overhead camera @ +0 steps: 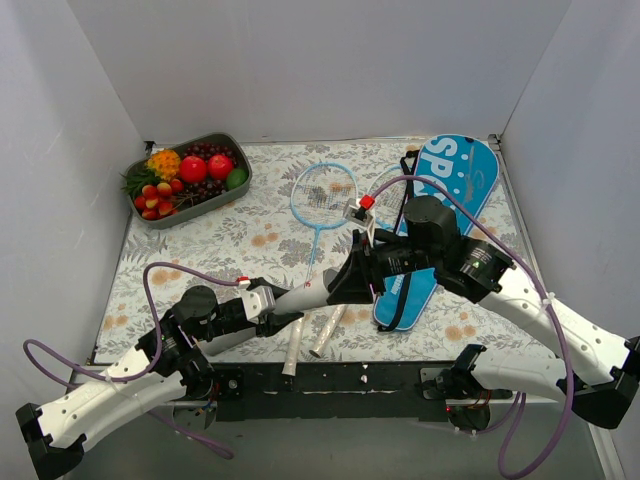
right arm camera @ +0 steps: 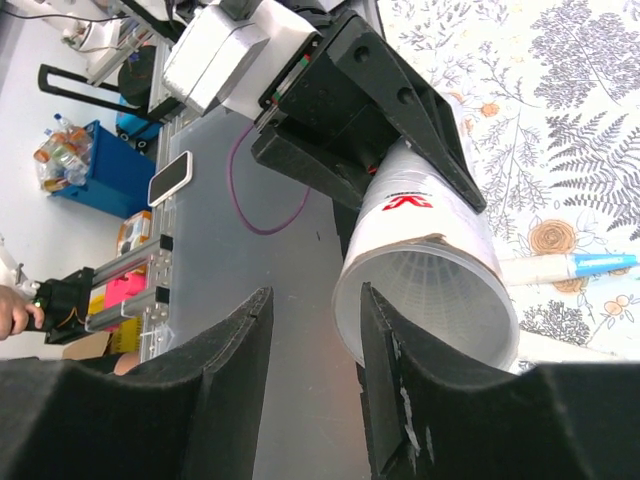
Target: Pack up the badminton gear
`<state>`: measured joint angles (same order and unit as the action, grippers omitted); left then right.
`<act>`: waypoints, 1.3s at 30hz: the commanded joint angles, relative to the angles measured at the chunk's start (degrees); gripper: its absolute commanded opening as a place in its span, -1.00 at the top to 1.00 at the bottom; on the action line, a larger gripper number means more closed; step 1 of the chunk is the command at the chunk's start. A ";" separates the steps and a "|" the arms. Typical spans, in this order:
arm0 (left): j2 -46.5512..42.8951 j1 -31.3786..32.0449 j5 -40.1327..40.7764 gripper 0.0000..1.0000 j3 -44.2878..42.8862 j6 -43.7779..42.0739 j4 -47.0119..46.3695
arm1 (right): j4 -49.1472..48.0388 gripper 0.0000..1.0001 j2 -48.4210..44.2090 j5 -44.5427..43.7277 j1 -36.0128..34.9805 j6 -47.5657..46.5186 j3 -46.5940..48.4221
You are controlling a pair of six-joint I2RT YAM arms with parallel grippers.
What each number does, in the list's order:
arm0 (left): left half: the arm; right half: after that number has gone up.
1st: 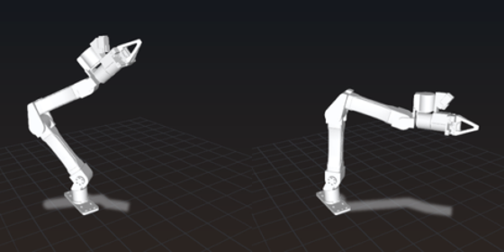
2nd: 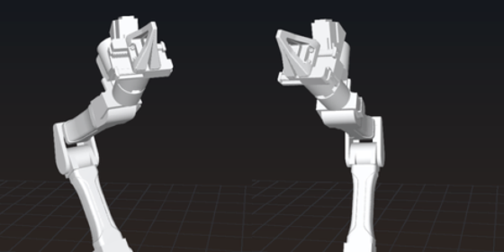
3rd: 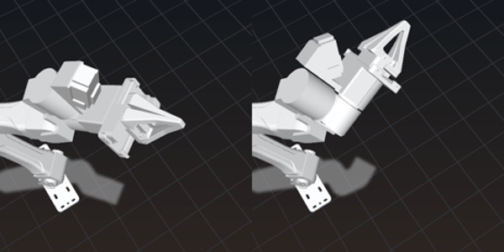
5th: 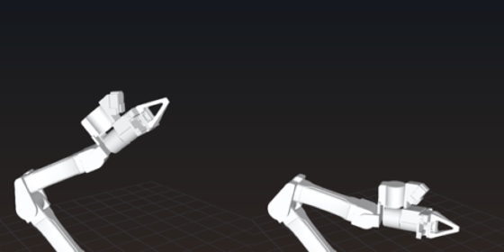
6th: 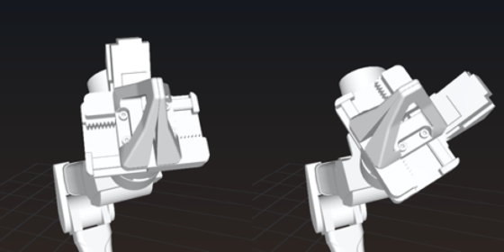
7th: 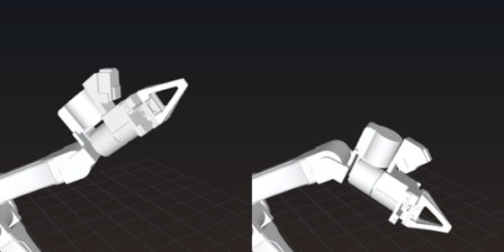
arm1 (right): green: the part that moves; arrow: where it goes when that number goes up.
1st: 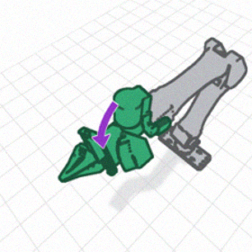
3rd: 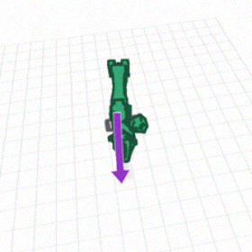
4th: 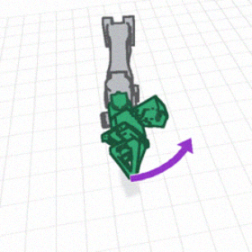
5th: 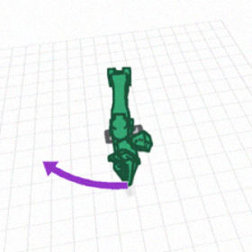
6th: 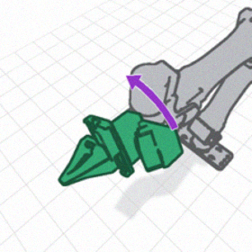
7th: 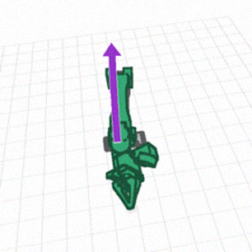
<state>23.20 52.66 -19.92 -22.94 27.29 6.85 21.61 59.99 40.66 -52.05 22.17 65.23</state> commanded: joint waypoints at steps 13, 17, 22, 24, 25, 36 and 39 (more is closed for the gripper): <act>-0.44 0.33 -1.26 1.00 -0.18 1.36 -6.50 | 1.25 0.03 -5.05 -6.12 4.77 0.85 1.65; -0.44 0.25 -1.26 1.00 -0.18 1.54 -6.59 | 1.07 0.07 -5.14 -6.56 5.29 1.47 1.39; -0.70 0.25 -1.26 1.00 -0.18 1.45 -6.50 | 0.45 0.33 -4.36 -6.65 5.29 2.26 0.95; -0.70 0.33 -1.26 1.00 -0.18 1.54 -6.59 | 0.02 0.45 -3.91 -6.56 5.29 2.43 1.04; -0.70 0.25 -1.26 1.00 -0.18 1.54 -6.50 | -0.07 0.56 -3.48 -6.39 5.29 2.61 1.21; -0.35 0.25 -1.43 1.00 -0.09 1.54 -6.50 | -1.30 0.79 -0.22 -6.30 5.21 2.61 2.88; -0.26 0.25 -1.52 1.00 -0.18 1.63 -6.50 | -1.30 0.80 0.74 -6.48 5.29 2.44 2.97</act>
<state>23.18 52.69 -20.34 -22.85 29.04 3.64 22.68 59.53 34.61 -46.85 24.91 65.67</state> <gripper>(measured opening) 0.410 0.105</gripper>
